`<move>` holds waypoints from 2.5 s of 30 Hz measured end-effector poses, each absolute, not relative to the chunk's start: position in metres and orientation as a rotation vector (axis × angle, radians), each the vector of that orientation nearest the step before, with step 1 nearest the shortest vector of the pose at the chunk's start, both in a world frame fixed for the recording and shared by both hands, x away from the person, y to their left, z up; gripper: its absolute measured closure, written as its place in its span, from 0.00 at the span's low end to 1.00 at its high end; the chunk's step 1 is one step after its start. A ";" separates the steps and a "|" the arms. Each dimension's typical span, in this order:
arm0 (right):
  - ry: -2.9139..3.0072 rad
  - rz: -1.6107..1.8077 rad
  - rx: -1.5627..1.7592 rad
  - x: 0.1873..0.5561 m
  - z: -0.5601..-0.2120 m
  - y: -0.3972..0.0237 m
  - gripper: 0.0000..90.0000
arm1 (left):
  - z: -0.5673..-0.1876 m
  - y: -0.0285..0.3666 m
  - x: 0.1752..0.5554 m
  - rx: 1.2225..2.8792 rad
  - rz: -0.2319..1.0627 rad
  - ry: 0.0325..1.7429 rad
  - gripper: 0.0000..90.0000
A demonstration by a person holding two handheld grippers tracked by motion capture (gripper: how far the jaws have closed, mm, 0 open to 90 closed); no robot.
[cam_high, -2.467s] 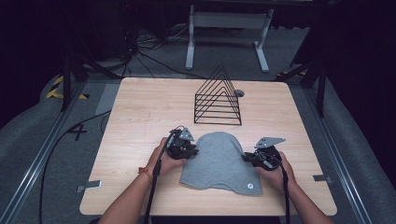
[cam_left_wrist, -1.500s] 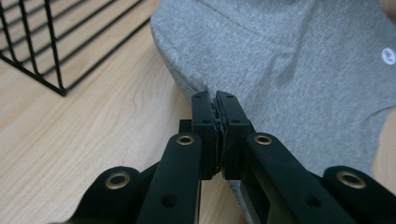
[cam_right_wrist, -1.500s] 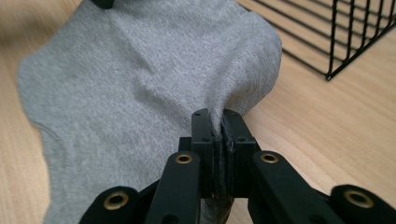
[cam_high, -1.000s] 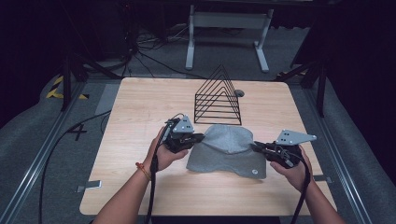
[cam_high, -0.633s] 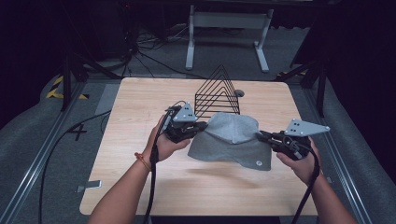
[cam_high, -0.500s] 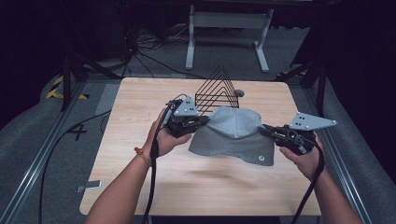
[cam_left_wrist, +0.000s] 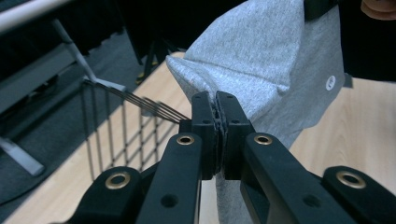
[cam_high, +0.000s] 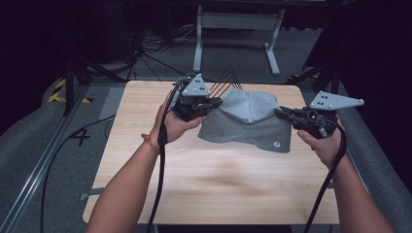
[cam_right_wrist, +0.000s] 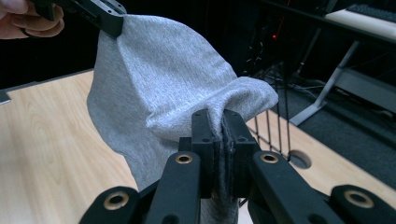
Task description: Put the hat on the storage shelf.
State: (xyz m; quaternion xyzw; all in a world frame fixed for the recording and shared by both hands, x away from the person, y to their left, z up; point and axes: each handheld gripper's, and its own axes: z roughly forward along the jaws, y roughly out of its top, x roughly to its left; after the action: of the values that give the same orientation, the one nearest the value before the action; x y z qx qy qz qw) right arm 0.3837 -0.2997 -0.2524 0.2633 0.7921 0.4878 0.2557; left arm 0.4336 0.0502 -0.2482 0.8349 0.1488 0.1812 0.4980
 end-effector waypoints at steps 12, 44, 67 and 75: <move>2.116 1.294 0.712 0.425 -0.210 -0.292 0.95 | -0.216 0.055 0.466 1.986 0.505 0.413 0.97; 2.060 1.244 0.805 0.528 -0.192 -0.268 0.95 | -0.211 0.065 0.552 1.898 0.531 0.634 0.97; 2.037 1.248 0.859 0.558 -0.206 -0.272 0.95 | -0.224 0.054 0.579 1.900 0.562 0.700 0.97; 2.062 1.243 0.865 0.562 -0.216 -0.269 0.94 | -0.237 0.057 0.582 1.907 0.523 0.716 0.97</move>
State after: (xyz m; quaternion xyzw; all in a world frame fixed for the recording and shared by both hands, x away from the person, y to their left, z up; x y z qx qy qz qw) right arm 0.5618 -0.2689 -0.2163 0.3238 0.7718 0.4655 0.2876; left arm 0.5816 0.0570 -0.2366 0.7873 0.2955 0.2157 0.4962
